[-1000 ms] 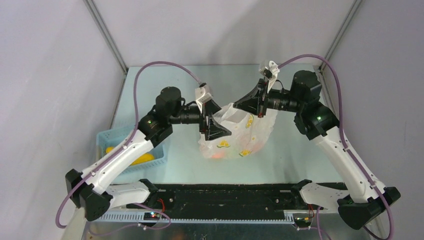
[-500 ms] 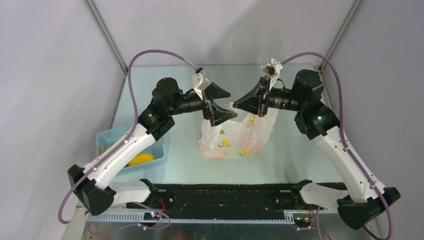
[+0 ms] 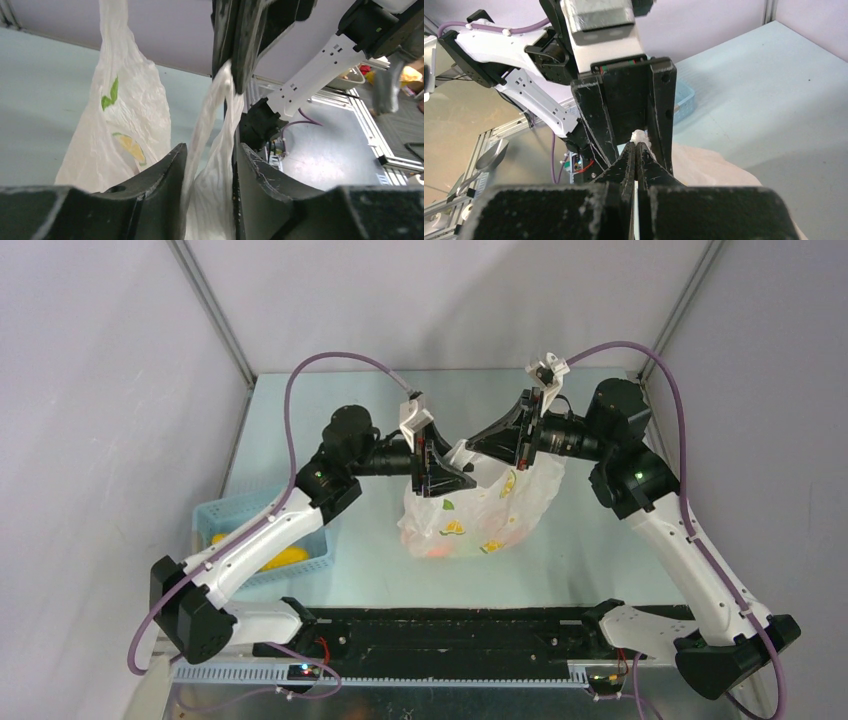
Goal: Place the fake fruits into the plastic bag and tie a complex knot
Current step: Adjust the plastic bag at the center of the board.
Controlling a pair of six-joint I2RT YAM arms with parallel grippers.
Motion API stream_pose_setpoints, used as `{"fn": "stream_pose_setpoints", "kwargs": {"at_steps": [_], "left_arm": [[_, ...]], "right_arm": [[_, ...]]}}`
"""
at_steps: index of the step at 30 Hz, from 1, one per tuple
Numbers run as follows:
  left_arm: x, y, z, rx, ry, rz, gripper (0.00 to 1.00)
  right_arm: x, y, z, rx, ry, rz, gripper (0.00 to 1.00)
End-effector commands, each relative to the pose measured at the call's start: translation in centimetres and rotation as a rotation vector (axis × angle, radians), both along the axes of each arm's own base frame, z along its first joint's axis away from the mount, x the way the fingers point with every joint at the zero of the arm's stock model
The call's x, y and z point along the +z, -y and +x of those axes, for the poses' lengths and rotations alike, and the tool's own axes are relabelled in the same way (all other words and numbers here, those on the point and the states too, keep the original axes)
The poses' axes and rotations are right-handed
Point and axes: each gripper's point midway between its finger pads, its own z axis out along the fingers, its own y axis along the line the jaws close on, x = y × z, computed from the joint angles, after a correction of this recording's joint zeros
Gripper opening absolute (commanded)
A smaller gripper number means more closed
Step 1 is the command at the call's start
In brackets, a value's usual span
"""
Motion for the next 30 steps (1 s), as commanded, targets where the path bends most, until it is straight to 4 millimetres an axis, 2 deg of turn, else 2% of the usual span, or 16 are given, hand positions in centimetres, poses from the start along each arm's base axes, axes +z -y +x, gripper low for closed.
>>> {"fn": "stream_pose_setpoints", "kwargs": {"at_steps": [1, 5, 10, 13, 14, 16, 17, 19, 20, 21, 23, 25, 27, 30], "left_arm": [[0.3, 0.1, -1.3, -0.043, -0.014, -0.024, 0.43], [0.0, 0.2, -1.2, -0.037, -0.022, -0.022, 0.29], [-0.6, 0.2, -0.9, -0.018, -0.037, -0.002, 0.18], [-0.7, -0.1, 0.4, 0.073, -0.048, 0.019, 0.02], [-1.2, -0.4, 0.7, 0.100, -0.064, 0.048, 0.01], [-1.4, -1.0, 1.5, 0.166, -0.085, 0.094, 0.00], [-1.5, -1.2, 2.0, 0.196, -0.090, 0.108, 0.00], [-0.9, -1.8, 2.4, 0.220, -0.100, 0.137, 0.00], [-1.7, -2.2, 2.7, 0.230, -0.125, 0.170, 0.00], [-1.4, -2.4, 2.8, 0.231, -0.128, 0.175, 0.00], [-2.0, -3.0, 3.1, 0.232, -0.142, 0.204, 0.00], [-2.6, -3.5, 3.3, 0.230, -0.135, 0.212, 0.00], [-2.7, -3.9, 3.6, 0.239, -0.121, 0.197, 0.00], [-2.5, -4.4, 3.9, 0.259, -0.105, 0.172, 0.00]], "right_arm": [[1.6, 0.4, 0.4, -0.046, 0.045, 0.034, 0.00], [1.4, 0.5, 0.9, -0.073, 0.036, 0.029, 0.00], [1.2, 0.9, 1.4, -0.115, 0.032, 0.021, 0.00], [0.9, 1.5, 2.3, -0.180, 0.040, 0.003, 0.00], [0.8, 1.8, 2.4, -0.199, 0.043, -0.002, 0.02], [0.4, 2.5, 3.2, -0.257, 0.047, -0.022, 0.15], [0.4, 3.0, 3.8, -0.295, 0.051, -0.029, 0.32], [0.0, 4.1, 4.5, -0.358, 0.042, -0.046, 0.55], [0.2, 4.7, 4.8, -0.392, 0.046, -0.046, 0.61], [0.0, 5.2, 5.1, -0.419, 0.045, -0.053, 0.69], [0.1, 6.5, 5.4, -0.483, 0.068, -0.071, 0.78], [0.0, 7.7, 5.8, -0.548, 0.101, -0.105, 0.83], [-0.6, 9.0, 6.6, -0.619, 0.117, -0.150, 0.84], [-1.8, 11.0, 7.9, -0.711, 0.072, -0.185, 0.79]]}}
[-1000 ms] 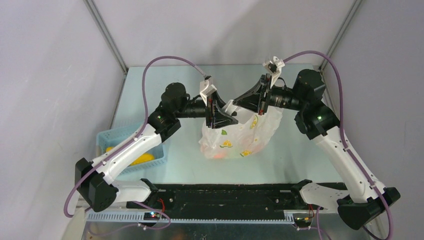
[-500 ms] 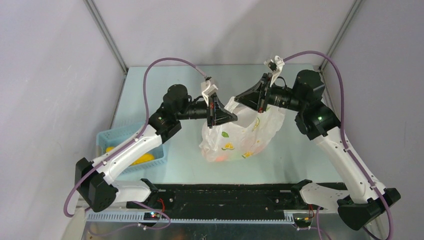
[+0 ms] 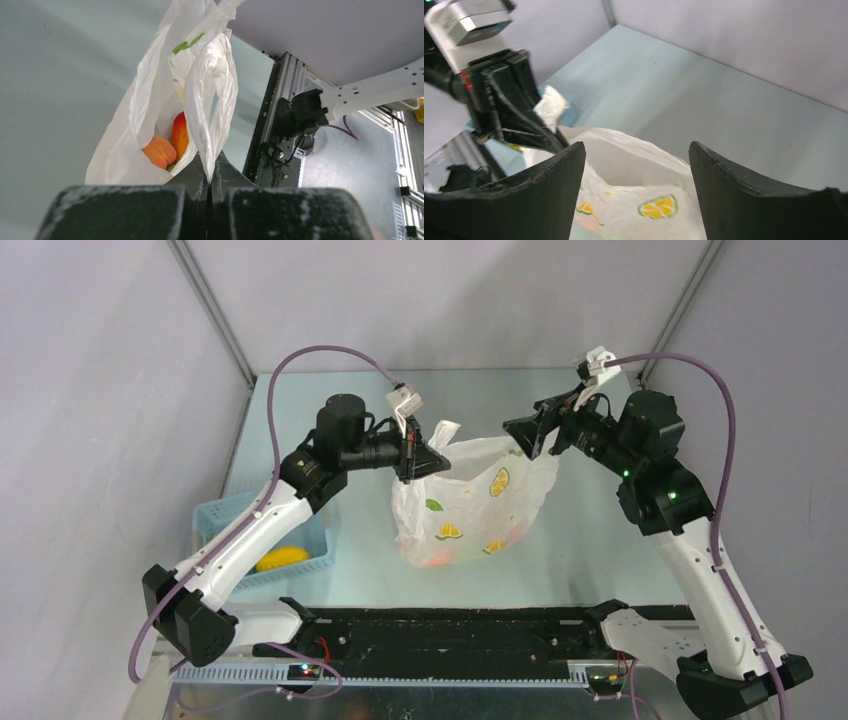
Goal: Place the fake fruits into the plastic bag and tie a complex knot
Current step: Adjust the plastic bag at the center of the board.
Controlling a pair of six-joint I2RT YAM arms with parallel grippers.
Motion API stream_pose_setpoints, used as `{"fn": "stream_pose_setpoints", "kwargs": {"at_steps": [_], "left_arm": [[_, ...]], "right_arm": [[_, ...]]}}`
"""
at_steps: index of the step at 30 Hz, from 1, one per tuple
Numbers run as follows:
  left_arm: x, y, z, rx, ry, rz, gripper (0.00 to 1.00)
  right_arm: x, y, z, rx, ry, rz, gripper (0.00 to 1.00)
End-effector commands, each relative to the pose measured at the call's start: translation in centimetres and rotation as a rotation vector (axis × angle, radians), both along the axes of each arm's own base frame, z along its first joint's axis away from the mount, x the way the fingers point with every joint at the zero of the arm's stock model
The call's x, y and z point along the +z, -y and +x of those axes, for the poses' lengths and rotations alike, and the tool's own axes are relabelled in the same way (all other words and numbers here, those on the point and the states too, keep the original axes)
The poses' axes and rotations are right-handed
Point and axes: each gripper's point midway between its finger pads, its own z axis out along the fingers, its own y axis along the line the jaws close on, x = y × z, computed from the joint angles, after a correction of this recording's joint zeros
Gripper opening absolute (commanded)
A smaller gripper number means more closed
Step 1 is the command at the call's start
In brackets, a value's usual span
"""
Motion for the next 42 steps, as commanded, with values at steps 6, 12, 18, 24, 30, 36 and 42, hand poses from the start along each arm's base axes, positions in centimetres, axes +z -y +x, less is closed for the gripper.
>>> {"fn": "stream_pose_setpoints", "kwargs": {"at_steps": [6, 12, 18, 24, 30, 36, 42], "left_arm": [[0.0, -1.1, -0.1, -0.018, 0.049, -0.033, 0.00], [-0.7, -1.2, -0.3, -0.033, 0.036, -0.036, 0.00], [-0.6, -1.4, -0.7, -0.036, 0.044, -0.040, 0.00], [-0.5, -1.4, -0.7, -0.040, 0.046, -0.041, 0.00], [-0.6, -1.4, -0.7, -0.043, 0.045, -0.040, 0.00], [-0.7, -1.3, -0.7, -0.045, 0.041, -0.040, 0.00], [-0.7, -1.4, -0.8, -0.044, 0.044, -0.040, 0.00]], "right_arm": [[-2.1, 3.7, 1.7, -0.150, -0.017, -0.076, 0.82], [-3.2, 3.1, 1.4, -0.028, 0.069, -0.100, 0.86], [-5.4, 3.8, 3.0, -0.019, 0.095, -0.131, 0.88], [-6.6, 2.9, 3.8, 0.069, 0.120, -0.135, 0.90], [-8.1, 3.2, 5.7, 0.029, 0.089, -0.160, 0.91], [-10.4, 2.1, 6.1, -0.001, 0.062, -0.230, 0.99], [-11.5, 2.4, 7.5, -0.135, 0.119, -0.253, 0.99]]}}
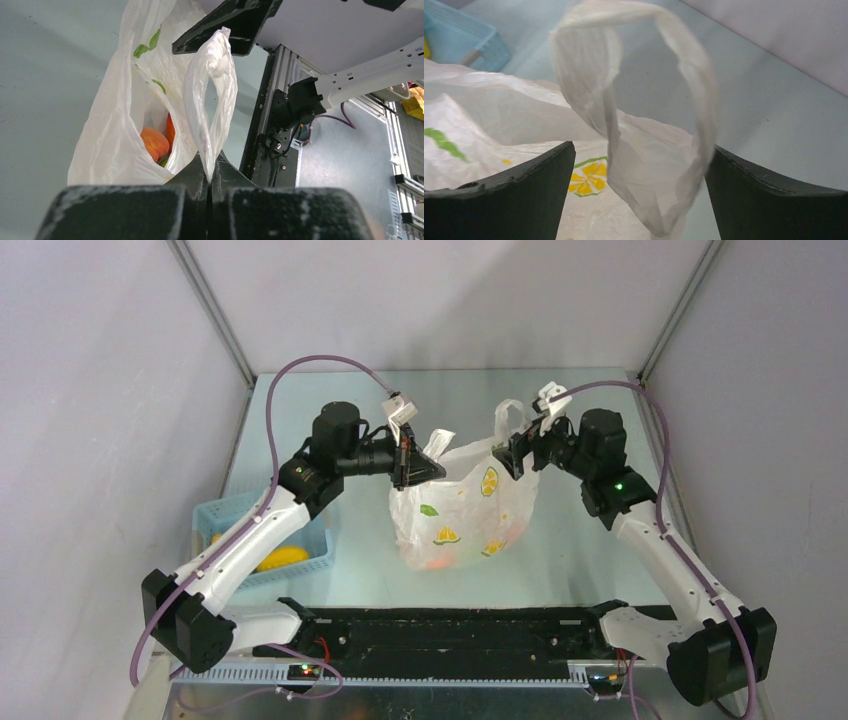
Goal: Place the fake fruits into the plastic bag and tie a complex knot
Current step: Adjust the plastic bag at the center of the board.
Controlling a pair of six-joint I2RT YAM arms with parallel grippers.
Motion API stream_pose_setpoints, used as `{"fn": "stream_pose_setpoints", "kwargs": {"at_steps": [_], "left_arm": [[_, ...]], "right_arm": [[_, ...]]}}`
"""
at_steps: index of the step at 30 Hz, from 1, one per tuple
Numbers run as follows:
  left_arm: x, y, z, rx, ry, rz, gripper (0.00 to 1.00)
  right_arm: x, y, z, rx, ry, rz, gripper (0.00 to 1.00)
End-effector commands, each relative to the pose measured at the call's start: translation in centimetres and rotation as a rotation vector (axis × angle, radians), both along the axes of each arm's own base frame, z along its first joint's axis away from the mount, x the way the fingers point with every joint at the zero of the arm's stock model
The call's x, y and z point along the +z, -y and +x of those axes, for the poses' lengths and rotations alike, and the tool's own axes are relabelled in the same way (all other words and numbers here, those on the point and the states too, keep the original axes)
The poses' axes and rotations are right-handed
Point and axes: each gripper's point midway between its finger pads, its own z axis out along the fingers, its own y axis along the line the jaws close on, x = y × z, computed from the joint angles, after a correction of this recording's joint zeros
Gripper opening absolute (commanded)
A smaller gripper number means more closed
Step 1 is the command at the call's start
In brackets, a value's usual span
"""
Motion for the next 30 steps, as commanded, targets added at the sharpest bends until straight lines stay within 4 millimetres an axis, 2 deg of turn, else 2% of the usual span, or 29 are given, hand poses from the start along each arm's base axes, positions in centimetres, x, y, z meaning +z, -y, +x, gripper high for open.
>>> {"fn": "stream_pose_setpoints", "kwargs": {"at_steps": [1, 5, 12, 22, 24, 25, 27, 30], "left_arm": [[1.4, -0.2, -0.4, -0.016, 0.063, -0.034, 0.00], [1.4, -0.3, -0.4, -0.016, 0.063, -0.033, 0.00], [1.1, -0.2, -0.3, -0.017, 0.056, -0.031, 0.00], [1.2, -0.4, 0.0, -0.008, 0.053, -0.035, 0.00], [1.2, -0.5, 0.1, -0.003, 0.053, -0.037, 0.00], [1.4, -0.5, 0.1, -0.002, 0.056, -0.039, 0.00], [1.5, -0.7, 0.2, 0.003, 0.058, -0.042, 0.00], [2.0, -1.1, 0.4, 0.013, 0.069, -0.048, 0.00]], "right_arm": [[1.2, 1.6, 2.1, -0.145, 0.130, -0.017, 0.99], [1.2, 2.1, 2.6, -0.185, 0.166, -0.018, 0.97], [2.0, 2.5, 2.8, -0.214, 0.220, 0.010, 0.78], [4.0, 2.0, 2.1, -0.184, 0.272, 0.066, 0.42], [4.4, 2.1, 1.8, -0.183, 0.276, 0.079, 0.30], [4.8, 2.1, 1.5, -0.183, 0.281, 0.087, 0.14], [5.3, 2.1, 1.0, -0.173, 0.288, 0.103, 0.03], [6.2, 1.6, -0.2, -0.135, 0.288, 0.143, 0.00]]}}
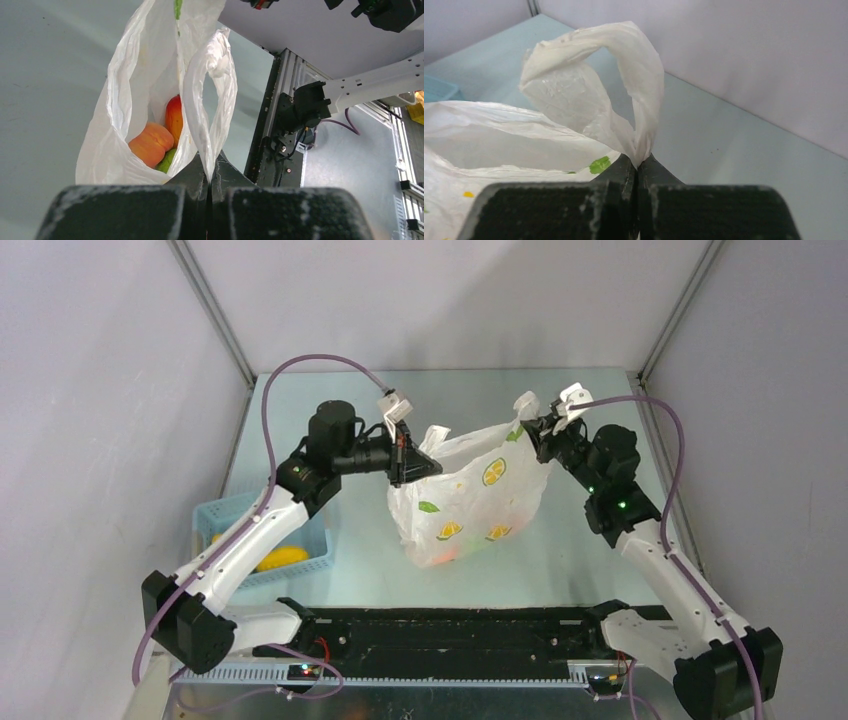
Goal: Place the fake fruits into the plastic bag and tie a complex knot
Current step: Adjust the plastic bag at the center of the board.
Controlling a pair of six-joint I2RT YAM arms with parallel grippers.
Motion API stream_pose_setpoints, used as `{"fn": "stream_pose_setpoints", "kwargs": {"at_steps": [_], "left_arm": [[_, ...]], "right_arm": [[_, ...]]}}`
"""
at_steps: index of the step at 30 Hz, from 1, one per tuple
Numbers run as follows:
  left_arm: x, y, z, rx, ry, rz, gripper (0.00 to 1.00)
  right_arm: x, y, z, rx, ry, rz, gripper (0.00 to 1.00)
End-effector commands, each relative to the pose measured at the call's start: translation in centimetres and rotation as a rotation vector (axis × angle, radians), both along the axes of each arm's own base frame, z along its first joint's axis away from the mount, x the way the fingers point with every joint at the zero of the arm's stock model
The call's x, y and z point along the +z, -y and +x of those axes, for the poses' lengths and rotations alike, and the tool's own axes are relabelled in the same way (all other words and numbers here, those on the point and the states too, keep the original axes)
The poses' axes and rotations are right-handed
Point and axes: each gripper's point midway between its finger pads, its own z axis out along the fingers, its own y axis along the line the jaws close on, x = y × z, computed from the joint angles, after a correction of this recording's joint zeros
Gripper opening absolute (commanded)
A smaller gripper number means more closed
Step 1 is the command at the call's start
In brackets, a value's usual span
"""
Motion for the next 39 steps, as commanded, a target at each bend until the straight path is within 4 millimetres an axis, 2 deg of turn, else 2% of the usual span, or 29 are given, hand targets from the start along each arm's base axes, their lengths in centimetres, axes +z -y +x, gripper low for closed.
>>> {"fn": "stream_pose_setpoints", "kwargs": {"at_steps": [1, 4, 7, 9, 12, 17, 19, 21, 25, 27, 29, 30, 31, 32, 34, 35, 37, 38, 39], "left_arm": [[2.4, -0.7, -0.4, -0.005, 0.074, -0.045, 0.00], [3.6, -1.9, 0.2, 0.043, 0.105, -0.053, 0.00], [6.0, -3.6, 0.9, 0.125, 0.139, -0.088, 0.00], [7.3, -4.3, 1.0, 0.165, 0.152, -0.109, 0.00], [8.1, -4.6, 1.1, 0.193, 0.148, -0.128, 0.00], [6.9, -5.1, 2.5, 0.277, 0.080, -0.122, 0.00], [6.1, -5.1, 2.9, 0.290, 0.054, -0.120, 0.00], [5.4, -4.8, 2.8, 0.265, 0.051, -0.117, 0.00], [3.2, -4.0, 1.4, 0.141, 0.057, -0.076, 0.00], [2.3, -4.1, 0.8, 0.100, 0.085, -0.037, 0.06], [2.5, -4.3, 0.3, 0.080, 0.115, -0.024, 0.21], [3.0, -4.4, 0.2, 0.080, 0.134, -0.027, 0.42], [3.7, -4.6, 0.0, 0.082, 0.167, -0.034, 0.53], [4.7, -4.6, -0.1, 0.086, 0.196, -0.043, 0.76], [7.1, -4.9, -0.3, 0.104, 0.275, -0.060, 0.96], [9.2, -4.9, -0.5, 0.109, 0.335, -0.077, 0.98], [11.4, -4.4, -1.1, 0.094, 0.392, -0.102, 0.99], [11.8, -4.0, -1.0, 0.081, 0.398, -0.106, 0.99], [13.3, -3.5, -1.6, 0.055, 0.433, -0.122, 0.99]], "right_arm": [[3.8, -0.4, -2.3, 0.058, 0.089, 0.082, 0.00], [4.8, -1.0, -4.6, 0.132, 0.070, 0.120, 0.00], [5.9, -1.9, -7.3, 0.233, 0.060, 0.137, 0.00], [5.9, -2.4, -8.9, 0.299, 0.030, 0.131, 0.00], [5.3, -3.3, -10.7, 0.391, -0.038, 0.120, 0.00], [3.9, -4.2, -12.8, 0.512, -0.121, 0.110, 0.00], [2.4, -4.4, -13.0, 0.534, -0.196, 0.105, 0.00], [1.2, -4.7, -13.1, 0.558, -0.255, 0.099, 0.00], [-0.8, -5.3, -13.2, 0.609, -0.355, 0.095, 0.00], [-1.3, -5.6, -13.3, 0.630, -0.383, 0.100, 0.00], [-1.4, -5.9, -13.4, 0.650, -0.395, 0.104, 0.00], [-1.3, -6.0, -13.5, 0.661, -0.394, 0.105, 0.00], [-1.2, -6.0, -13.6, 0.667, -0.386, 0.105, 0.00], [-1.0, -6.1, -13.7, 0.677, -0.377, 0.105, 0.00], [-0.8, -6.2, -13.9, 0.693, -0.379, 0.115, 0.00], [-0.6, -6.3, -14.1, 0.702, -0.380, 0.120, 0.00], [-0.5, -6.4, -14.2, 0.717, -0.379, 0.125, 0.00], [-0.3, -6.4, -14.3, 0.722, -0.372, 0.126, 0.00], [-0.2, -6.5, -14.4, 0.730, -0.376, 0.129, 0.00]]}}
